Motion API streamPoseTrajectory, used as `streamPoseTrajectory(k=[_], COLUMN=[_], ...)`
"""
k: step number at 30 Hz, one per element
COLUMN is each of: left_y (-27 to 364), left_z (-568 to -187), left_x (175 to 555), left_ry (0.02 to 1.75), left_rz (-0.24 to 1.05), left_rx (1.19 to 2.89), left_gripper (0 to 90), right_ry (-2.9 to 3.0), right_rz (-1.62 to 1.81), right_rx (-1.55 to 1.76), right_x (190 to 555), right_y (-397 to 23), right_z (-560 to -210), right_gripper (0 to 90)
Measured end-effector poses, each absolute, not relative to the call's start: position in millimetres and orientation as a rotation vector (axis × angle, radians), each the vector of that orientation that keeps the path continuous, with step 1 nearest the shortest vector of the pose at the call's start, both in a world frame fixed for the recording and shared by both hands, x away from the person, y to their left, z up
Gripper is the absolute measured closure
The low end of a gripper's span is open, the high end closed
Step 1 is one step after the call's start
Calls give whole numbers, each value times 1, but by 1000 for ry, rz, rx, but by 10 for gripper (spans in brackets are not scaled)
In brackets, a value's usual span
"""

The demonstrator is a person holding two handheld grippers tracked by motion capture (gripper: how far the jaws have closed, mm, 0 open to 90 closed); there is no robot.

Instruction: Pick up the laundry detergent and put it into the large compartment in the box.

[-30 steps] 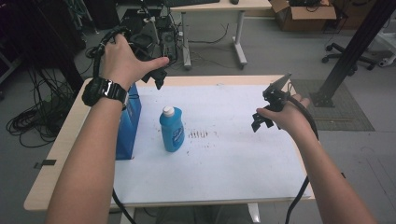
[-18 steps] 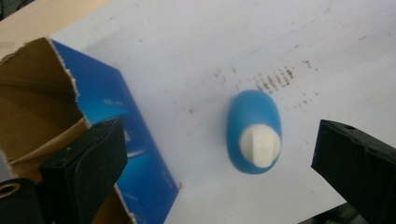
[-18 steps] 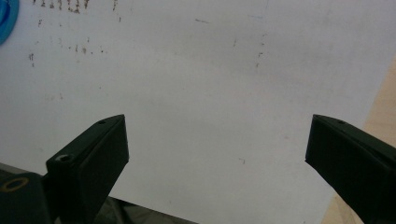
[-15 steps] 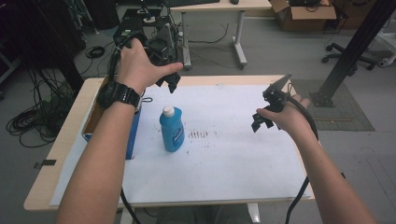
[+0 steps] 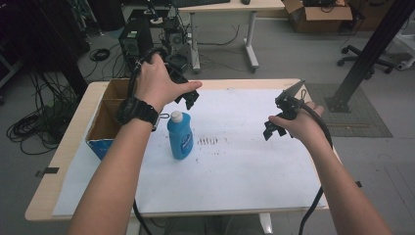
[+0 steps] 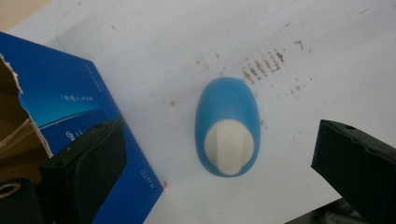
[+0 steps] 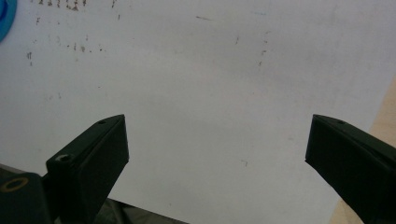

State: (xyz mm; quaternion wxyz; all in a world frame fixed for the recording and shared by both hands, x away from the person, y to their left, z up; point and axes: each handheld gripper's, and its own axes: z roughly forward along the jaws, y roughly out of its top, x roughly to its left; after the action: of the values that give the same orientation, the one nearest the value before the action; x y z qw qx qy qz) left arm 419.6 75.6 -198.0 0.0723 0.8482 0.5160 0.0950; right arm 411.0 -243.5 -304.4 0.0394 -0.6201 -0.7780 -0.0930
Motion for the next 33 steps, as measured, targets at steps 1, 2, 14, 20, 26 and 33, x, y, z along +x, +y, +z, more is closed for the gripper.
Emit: streamPoseTrajectory(k=[1, 2, 14, 20, 26, 33], left_y=[75, 75, 69, 66, 66, 65], left_z=[-201, -203, -234, -249, -261, -273], left_x=[420, 420, 425, 425, 426, 426], left_ry=[1554, 1556, 1582, 1588, 1599, 1604], left_rz=[280, 277, 239, 214, 202, 189], left_rx=[2554, 2557, 2607, 2623, 2640, 2651], left_gripper=[37, 37, 37, 40, 42, 42], right_ry=[-2385, -2385, -2382, -2383, -2382, -2379], right_rz=[-284, -286, -280, -283, -283, -279], right_rx=[-1899, -1900, -1895, -1893, -1893, -1892], right_x=[411, 411, 410, 410, 411, 410], right_y=[-244, -243, -244, -245, -247, -249], right_z=[-305, -305, -312, -314, -317, -320], right_gripper=[61, 61, 62, 64, 64, 64])
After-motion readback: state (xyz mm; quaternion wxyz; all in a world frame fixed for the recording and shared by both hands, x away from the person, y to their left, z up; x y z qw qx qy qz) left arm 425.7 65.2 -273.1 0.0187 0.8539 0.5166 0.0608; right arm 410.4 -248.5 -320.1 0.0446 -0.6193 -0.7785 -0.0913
